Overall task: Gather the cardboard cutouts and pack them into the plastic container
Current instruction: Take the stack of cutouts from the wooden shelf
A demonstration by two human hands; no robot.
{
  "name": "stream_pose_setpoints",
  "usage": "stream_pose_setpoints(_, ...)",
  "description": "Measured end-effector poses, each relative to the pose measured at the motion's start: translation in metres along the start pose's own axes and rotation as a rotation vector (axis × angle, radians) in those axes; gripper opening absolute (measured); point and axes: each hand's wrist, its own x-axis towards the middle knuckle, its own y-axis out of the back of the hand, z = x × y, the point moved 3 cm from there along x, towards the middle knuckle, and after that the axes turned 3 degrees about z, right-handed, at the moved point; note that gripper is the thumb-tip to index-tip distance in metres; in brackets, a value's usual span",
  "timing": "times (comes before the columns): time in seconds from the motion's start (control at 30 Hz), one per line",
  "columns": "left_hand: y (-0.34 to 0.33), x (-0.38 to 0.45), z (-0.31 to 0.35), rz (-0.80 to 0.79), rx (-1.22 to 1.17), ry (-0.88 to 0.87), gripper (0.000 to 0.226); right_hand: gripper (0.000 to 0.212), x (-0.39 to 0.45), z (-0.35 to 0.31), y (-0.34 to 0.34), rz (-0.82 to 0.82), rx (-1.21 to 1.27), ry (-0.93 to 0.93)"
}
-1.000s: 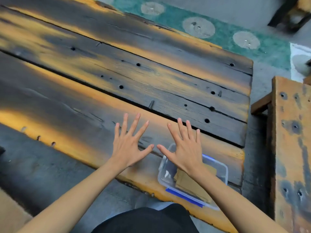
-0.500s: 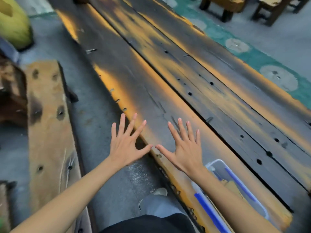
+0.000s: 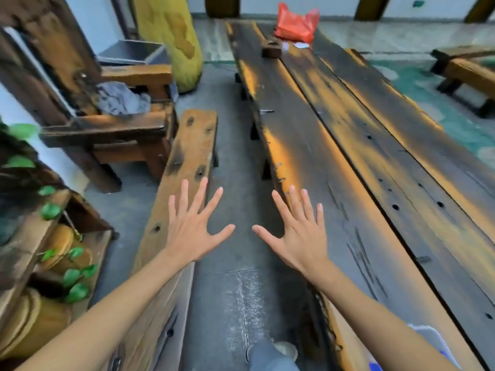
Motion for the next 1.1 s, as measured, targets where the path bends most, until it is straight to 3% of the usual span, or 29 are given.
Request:
stream_pose_setpoints(0.63,0.134,-0.112,-0.208,0.248,0.189,0.428,0.089,0.088,0.049,-0.273,0.010,0.088,0.197,0.509)
stream_pose_setpoints(1.1,0.212,-0.203,-0.303,0.351,0.298,0.795,0.086,0.084,0.058,-0.454,-0.004,-0.053,0.378,0.900)
